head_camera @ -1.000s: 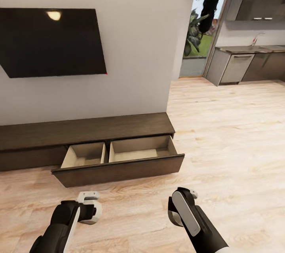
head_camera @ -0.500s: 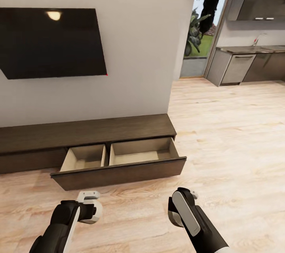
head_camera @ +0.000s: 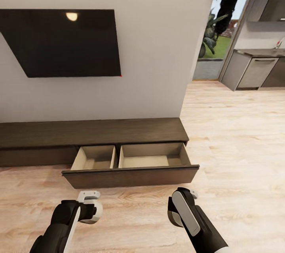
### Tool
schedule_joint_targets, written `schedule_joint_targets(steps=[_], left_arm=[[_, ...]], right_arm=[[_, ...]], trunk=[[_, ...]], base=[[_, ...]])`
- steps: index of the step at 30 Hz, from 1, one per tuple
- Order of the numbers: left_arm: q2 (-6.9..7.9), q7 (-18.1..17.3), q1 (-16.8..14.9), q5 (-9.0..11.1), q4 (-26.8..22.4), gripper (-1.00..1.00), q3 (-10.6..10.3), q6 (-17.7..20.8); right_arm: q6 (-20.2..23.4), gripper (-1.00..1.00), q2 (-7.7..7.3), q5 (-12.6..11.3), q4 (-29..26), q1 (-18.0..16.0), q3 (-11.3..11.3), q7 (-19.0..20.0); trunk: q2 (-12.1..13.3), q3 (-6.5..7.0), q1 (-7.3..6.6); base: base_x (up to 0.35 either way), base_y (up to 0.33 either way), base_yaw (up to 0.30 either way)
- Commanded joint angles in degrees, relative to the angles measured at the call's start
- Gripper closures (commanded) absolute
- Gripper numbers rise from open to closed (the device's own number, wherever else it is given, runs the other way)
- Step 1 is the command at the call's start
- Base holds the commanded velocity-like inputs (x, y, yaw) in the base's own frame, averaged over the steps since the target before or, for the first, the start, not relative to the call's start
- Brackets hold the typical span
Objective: Place each of the two pumpkins and all three candles from the living room inside a cabinet in the living room (use any cabinet), then make sure every cabinet is closed, and position the cauldron so it is next to a table in the living room.
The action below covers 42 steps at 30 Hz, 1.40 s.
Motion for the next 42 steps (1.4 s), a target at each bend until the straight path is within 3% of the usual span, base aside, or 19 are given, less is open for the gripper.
schedule_joint_targets(steps=[1, 6, 10, 12, 16, 20, 22, 24, 29, 42], left_arm=[[-0.05, 0.02, 0.0, -0.03, -0.04, 1.0, -0.01, 0.03], [-1.02, 0.06, 0.0, -0.03, -0.51, 1.0, 0.02, 0.16], [-1.83, 0.06, 0.0, -0.09, -3.76, 1.0, 0.04, 0.65], [-2.01, 0.04, 0.0, -0.06, -4.51, 1.0, 0.01, 0.79], [-2.25, -0.03, 0.0, -0.03, -7.11, 1.0, 0.03, 1.03], [-4.45, -0.06, 0.07, -0.03, -8.14, 1.0, -0.03, 1.35], [-4.83, -0.1, 0.08, -0.03, -8.58, 1.0, -0.29, 1.37], [-5.02, -0.11, 0.09, -0.03, -8.72, 1.0, -0.83, 1.42], [-5.79, -0.12, 0.17, 0.05, -8.88, 1.0, -5.12, 1.43], [-5.79, -0.12, 0.26, 0.15, -8.9, 1.0, -5.83, 1.13]], right_arm=[[-0.02, 1.0, 0.01, -0.01, -0.02, 0.0, 0.01, 0.06], [0.0, 1.0, 0.02, -0.01, -0.04, 0.01, 0.03, 0.1], [0.02, 1.0, 0.07, -0.01, -0.48, 0.01, 0.1, -0.24], [0.31, 1.0, 0.99, -0.02, -2.38, 0.05, 0.49, -0.45], [0.44, 1.0, 2.18, -0.29, -7.22, 0.09, 4.37, -0.6], [0.38, 1.0, 2.45, -0.53, -10.92, 0.09, 9.35, -0.82], [0.25, 1.0, 2.45, -0.54, -12.27, 0.13, 10.1, -1.12], [0.02, 1.0, 2.41, -0.54, -12.69, 0.19, 10.26, -1.22], [-0.39, 1.0, 2.39, -0.53, -12.73, 0.19, 10.39, -1.21], [-0.46, 1.0, 2.39, -0.63, -12.28, 0.2, 10.4, -1.23]], trunk=[[0.42, 0.19, -0.23], [2.42, 1.08, -1.32], [4.03, 1.8, -2.2], [4.83, 2.16, -2.64], [6.43, 2.88, -3.52], [8.04, 3.6, -4.4], [8.84, 3.96, -4.84], [9.24, 4.14, -5.06], [9.24, 4.14, -5.06], [9.24, 4.14, -5.06]], base=[[0.002, 0.0, 0.039], [0.001, 0.0, 0.012], [0.0, 0.0, 0.001], [0.0, 0.0, 0.0], [0.0, 0.0, 0.0], [0.0, 0.0, 0.0], [0.0, 0.0, 0.0], [0.0, 0.0, 0.0], [0.0, 0.0, 0.0], [0.257, 0.0, 0.0]])
